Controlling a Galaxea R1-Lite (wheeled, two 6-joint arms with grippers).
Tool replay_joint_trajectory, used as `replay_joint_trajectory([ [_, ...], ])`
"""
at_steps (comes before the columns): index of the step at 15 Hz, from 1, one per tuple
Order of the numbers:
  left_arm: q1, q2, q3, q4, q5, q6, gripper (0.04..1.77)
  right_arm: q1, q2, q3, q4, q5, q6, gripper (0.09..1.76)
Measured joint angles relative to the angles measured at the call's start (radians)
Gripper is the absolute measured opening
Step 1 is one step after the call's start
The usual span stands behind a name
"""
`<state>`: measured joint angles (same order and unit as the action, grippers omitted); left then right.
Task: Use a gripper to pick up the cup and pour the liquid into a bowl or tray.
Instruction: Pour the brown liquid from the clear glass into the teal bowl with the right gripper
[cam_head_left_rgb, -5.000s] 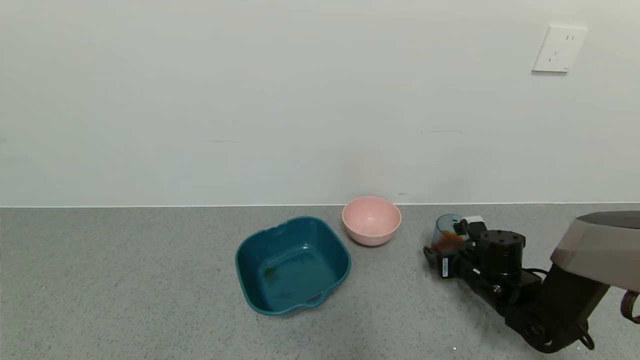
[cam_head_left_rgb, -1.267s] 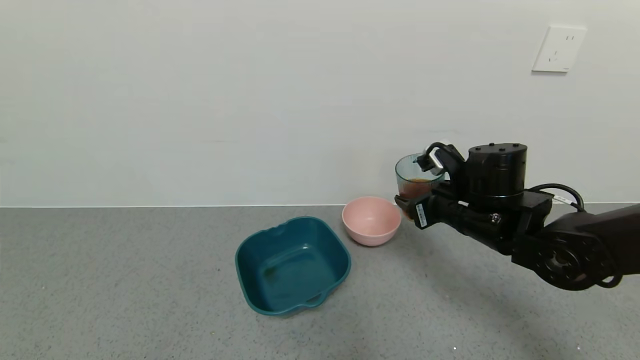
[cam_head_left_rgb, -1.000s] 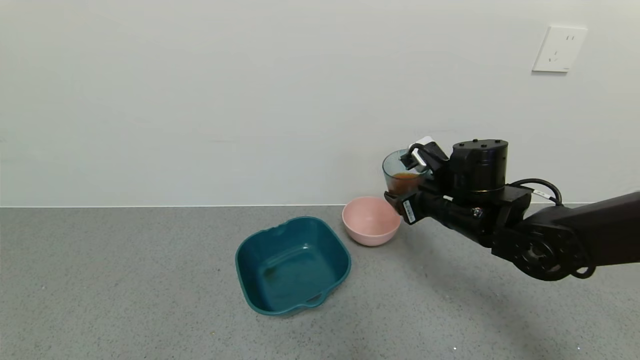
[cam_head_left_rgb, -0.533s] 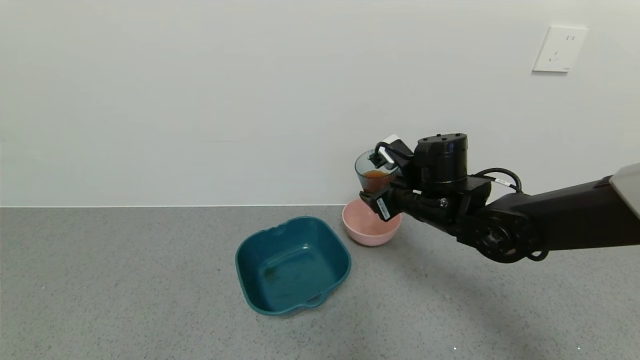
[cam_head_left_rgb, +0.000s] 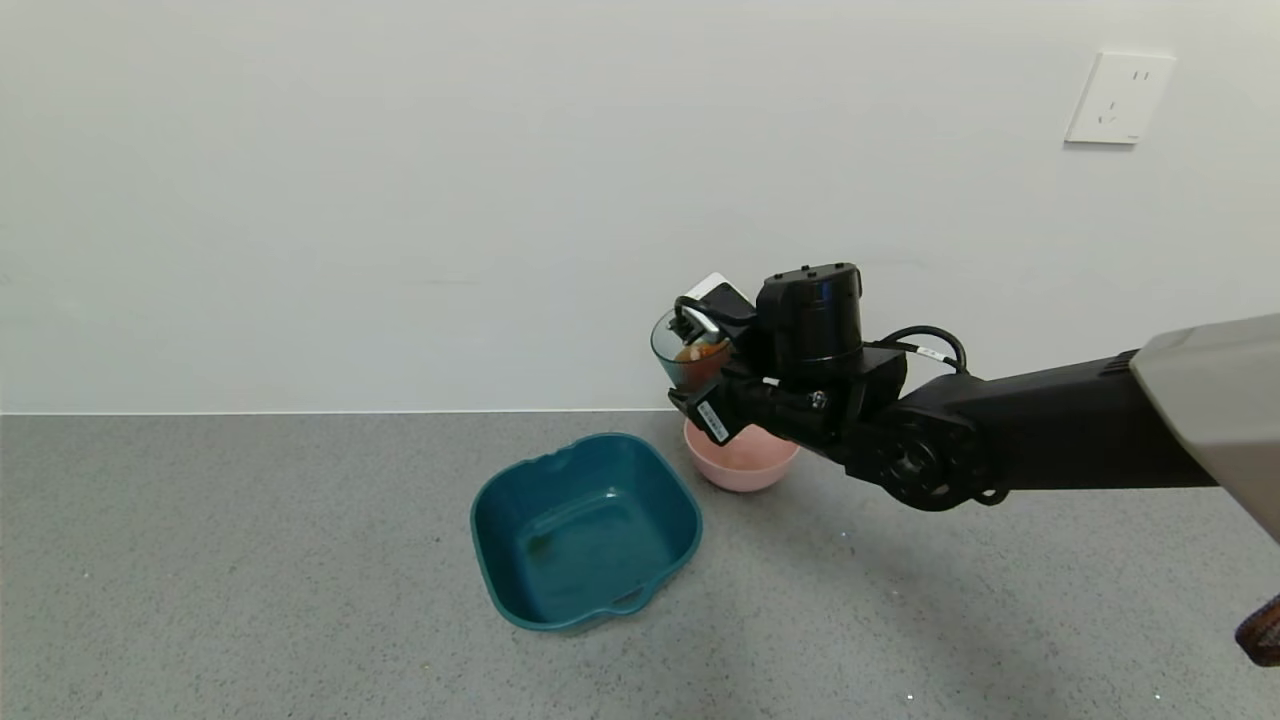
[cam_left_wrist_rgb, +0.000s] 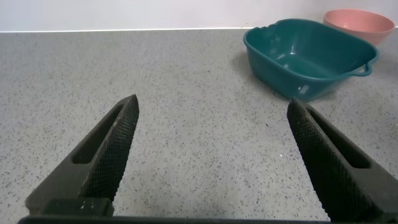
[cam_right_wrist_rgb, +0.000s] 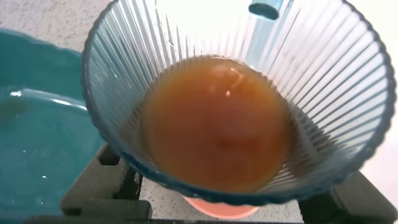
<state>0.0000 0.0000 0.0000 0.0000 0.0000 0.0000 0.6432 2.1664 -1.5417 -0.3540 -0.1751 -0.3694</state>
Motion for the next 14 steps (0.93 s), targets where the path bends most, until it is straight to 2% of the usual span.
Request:
replay_joint_trajectory([
  [8,0.0,0.0,0.0,0.0,0.0,0.0,1.72,0.047,0.045,-0.036,0.059,-0.014,-0.085,1.35],
  [14,0.0,0.0,0.0,0.0,0.0,0.0,1.72,0.071,0.073,-0.126,0.214,-0.027,-0.141,1.35],
])
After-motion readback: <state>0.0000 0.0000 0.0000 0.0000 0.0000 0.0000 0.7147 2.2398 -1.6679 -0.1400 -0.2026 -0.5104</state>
